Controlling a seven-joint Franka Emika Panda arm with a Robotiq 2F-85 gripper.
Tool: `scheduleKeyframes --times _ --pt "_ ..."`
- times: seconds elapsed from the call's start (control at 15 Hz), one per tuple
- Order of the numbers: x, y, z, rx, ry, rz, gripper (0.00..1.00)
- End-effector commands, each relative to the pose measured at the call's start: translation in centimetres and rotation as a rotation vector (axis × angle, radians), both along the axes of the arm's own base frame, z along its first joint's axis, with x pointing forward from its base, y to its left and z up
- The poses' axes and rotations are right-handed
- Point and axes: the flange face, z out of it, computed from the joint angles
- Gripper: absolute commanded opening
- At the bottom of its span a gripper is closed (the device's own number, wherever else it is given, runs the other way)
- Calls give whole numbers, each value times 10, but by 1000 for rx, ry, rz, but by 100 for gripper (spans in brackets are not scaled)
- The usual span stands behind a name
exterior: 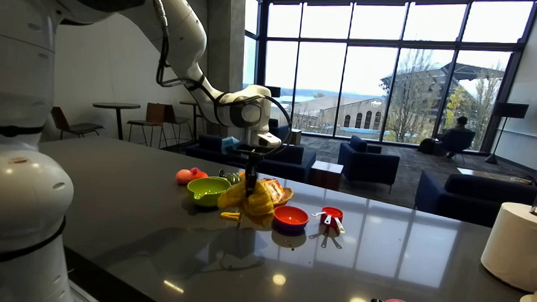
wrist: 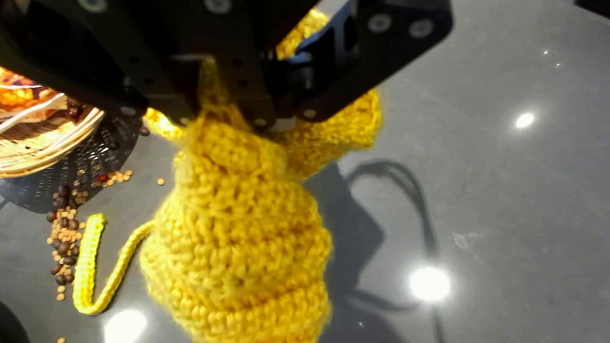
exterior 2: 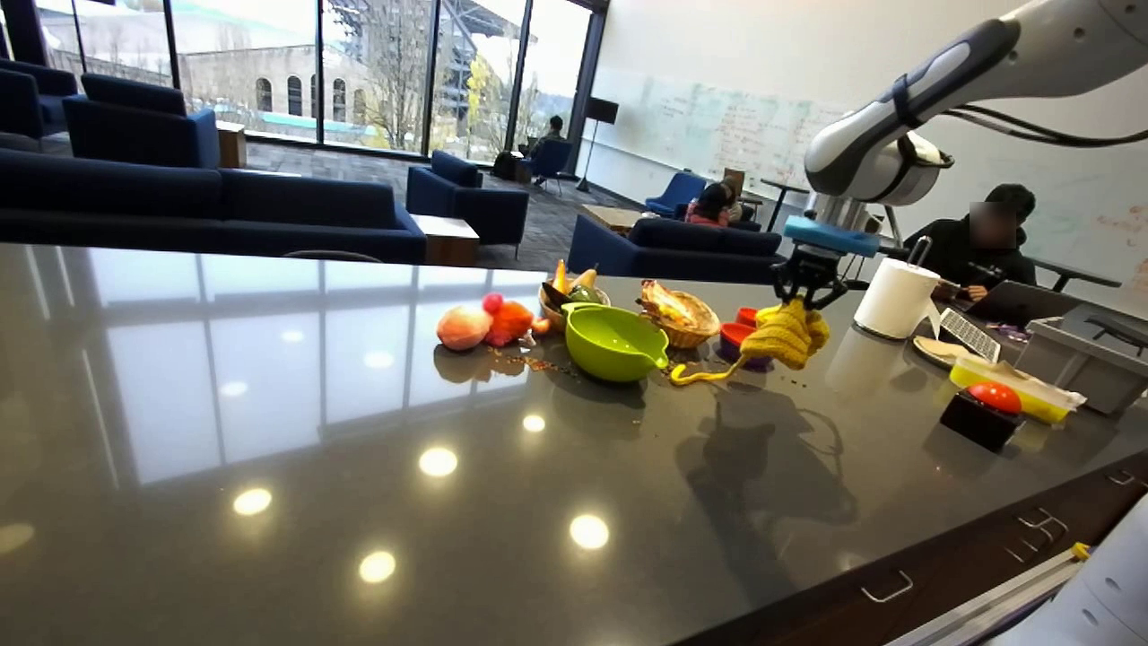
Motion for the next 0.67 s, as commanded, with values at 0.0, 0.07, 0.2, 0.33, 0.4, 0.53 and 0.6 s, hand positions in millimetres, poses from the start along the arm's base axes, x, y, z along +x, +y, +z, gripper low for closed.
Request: scheduleKeyframes --times 0.0,0.07,0.2,0.33,0.4,0.53,0.6 --pt "-67 -23 9 6 -115 -49 4" --pt "-82 -32 11 0 -143 -76 4" --pt "-107 -52 15 7 -181 -101 4" --pt "-131 -74 19 17 -172 -106 4" --pt "-142 -86 21 25 -163 -108 4" --pt "-153 -109 19 36 -142 -96 4" --pt "-154 -119 15 48 -123 -81 4"
